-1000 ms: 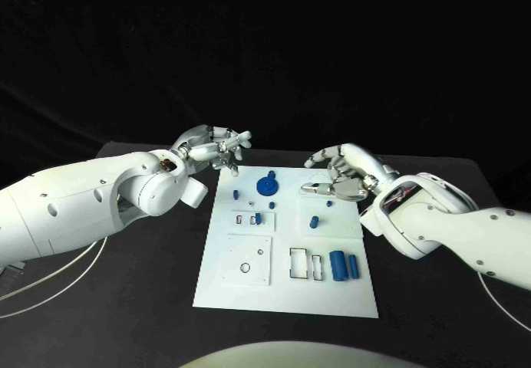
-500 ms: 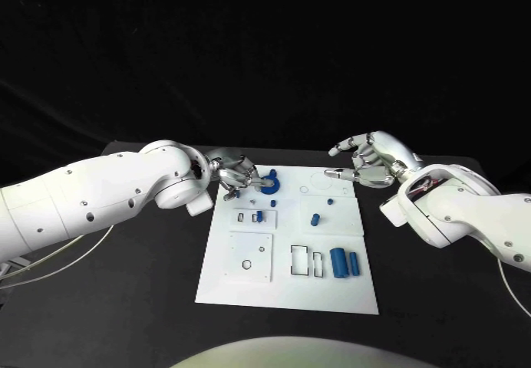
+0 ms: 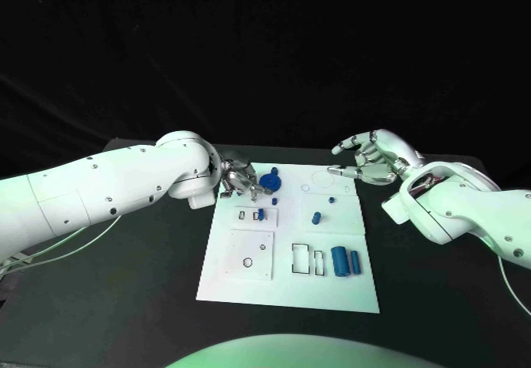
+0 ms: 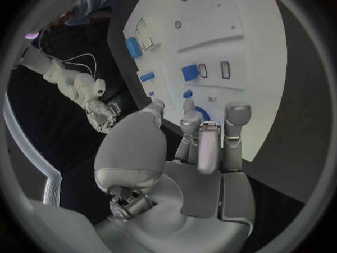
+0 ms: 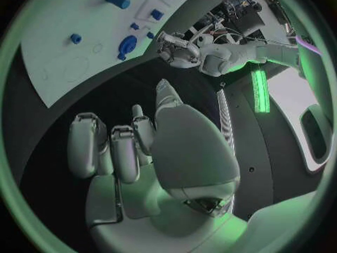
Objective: Assemble the parts on the task board
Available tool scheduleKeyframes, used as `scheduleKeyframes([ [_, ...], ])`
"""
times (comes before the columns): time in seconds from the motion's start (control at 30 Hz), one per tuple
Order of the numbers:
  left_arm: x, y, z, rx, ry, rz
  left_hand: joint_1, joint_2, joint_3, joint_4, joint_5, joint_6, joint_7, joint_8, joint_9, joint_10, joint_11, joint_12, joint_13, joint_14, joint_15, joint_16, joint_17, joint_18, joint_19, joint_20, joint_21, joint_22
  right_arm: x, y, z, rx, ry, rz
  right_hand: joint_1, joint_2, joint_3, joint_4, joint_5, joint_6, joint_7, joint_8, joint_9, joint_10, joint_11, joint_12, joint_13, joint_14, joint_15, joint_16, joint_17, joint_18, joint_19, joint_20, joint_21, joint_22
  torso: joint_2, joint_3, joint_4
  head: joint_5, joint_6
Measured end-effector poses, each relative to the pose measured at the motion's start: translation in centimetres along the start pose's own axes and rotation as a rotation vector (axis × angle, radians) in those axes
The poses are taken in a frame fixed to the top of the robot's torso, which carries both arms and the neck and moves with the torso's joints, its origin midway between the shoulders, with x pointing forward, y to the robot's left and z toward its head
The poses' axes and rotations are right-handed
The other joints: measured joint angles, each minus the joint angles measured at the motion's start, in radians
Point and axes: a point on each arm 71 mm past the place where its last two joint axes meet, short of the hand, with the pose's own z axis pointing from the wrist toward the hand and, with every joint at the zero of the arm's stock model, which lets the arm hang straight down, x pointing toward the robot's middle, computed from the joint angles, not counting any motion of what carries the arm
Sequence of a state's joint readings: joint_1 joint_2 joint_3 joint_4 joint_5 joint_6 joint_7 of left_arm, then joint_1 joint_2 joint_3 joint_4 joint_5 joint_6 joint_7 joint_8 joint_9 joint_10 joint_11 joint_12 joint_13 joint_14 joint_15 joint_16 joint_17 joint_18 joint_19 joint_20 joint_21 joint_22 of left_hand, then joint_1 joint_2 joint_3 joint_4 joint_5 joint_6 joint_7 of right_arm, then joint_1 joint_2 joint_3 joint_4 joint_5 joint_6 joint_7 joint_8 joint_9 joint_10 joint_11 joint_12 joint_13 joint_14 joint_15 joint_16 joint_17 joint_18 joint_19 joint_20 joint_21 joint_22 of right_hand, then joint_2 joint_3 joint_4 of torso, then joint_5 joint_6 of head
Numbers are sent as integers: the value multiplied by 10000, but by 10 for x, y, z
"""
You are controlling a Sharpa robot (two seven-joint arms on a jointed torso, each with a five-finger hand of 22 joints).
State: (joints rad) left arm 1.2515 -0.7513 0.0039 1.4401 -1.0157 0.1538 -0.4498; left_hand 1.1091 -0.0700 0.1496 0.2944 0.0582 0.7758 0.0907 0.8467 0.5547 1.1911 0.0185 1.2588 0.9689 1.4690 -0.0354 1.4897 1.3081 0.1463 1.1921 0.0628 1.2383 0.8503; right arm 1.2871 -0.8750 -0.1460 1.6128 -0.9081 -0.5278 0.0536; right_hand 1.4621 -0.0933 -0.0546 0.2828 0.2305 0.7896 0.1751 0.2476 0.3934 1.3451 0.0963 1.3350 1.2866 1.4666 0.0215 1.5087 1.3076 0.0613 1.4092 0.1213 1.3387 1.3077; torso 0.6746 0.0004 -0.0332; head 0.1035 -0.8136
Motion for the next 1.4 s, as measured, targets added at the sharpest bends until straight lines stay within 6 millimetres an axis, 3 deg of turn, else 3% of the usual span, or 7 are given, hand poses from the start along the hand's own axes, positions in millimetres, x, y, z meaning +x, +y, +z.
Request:
scheduleKeyframes([
  [0.4,4,-3,5,-466,553,835,113,113,-48,8,0,-127,-16,6,57,-102,14,-72,-235,0,0,0,-1,0,-1,0,39,-107,1,-2,2,99,45,8,0,0,0,0,381,0,0,37,-25,-21,-20,0,-57,0,0,0,-1,0,0,0,-5,-2,-2,13,-23,17,-59],
  [0.6,8,-4,9,-585,843,1064,161,161,-47,8,0,-127,-16,6,70,-102,14,-73,-235,0,0,0,-1,0,-1,0,39,-99,1,-3,3,142,42,2,0,0,0,0,446,0,0,68,-46,-142,-94,-124,-235,0,0,-118,-1,-2,-137,-48,-271,-3,0,17,-21,-10,-98],
  [0.97,11,-6,12,-668,1117,1231,167,186,-47,8,0,-132,-11,6,83,-173,13,-119,-316,-1,0,-1,-2,1,-2,0,39,-86,0,-4,4,179,-54,0,0,0,0,0,446,0,0,77,-46,-208,-61,-205,-349,0,-1,-155,-2,-2,-183,-33,-406,-4,2,10,-13,-40,-149],
  [1.0,12,-6,12,-670,1138,1244,174,282,-47,8,0,-163,21,6,93,-205,45,-119,-338,-1,0,0,-2,1,-2,0,39,-86,0,-4,4,177,-66,1,0,-1,-14,14,446,0,0,77,-53,-208,-61,-205,-338,0,-1,-155,-2,-1,-183,-33,-405,-4,2,9,-9,-42,-151],
  [1.4,14,-7,15,-733,1341,1347,256,361,-47,8,0,-236,18,-72,119,-495,49,-391,-760,-1,1,-1,-3,1,-38,35,38,-110,1,-3,4,142,-179,23,0,-1,-30,30,505,0,0,77,-54,-208,-61,-205,-321,0,-1,-155,-2,-1,-183,-33,-405,3,8,5,-20,-81,-192],
])
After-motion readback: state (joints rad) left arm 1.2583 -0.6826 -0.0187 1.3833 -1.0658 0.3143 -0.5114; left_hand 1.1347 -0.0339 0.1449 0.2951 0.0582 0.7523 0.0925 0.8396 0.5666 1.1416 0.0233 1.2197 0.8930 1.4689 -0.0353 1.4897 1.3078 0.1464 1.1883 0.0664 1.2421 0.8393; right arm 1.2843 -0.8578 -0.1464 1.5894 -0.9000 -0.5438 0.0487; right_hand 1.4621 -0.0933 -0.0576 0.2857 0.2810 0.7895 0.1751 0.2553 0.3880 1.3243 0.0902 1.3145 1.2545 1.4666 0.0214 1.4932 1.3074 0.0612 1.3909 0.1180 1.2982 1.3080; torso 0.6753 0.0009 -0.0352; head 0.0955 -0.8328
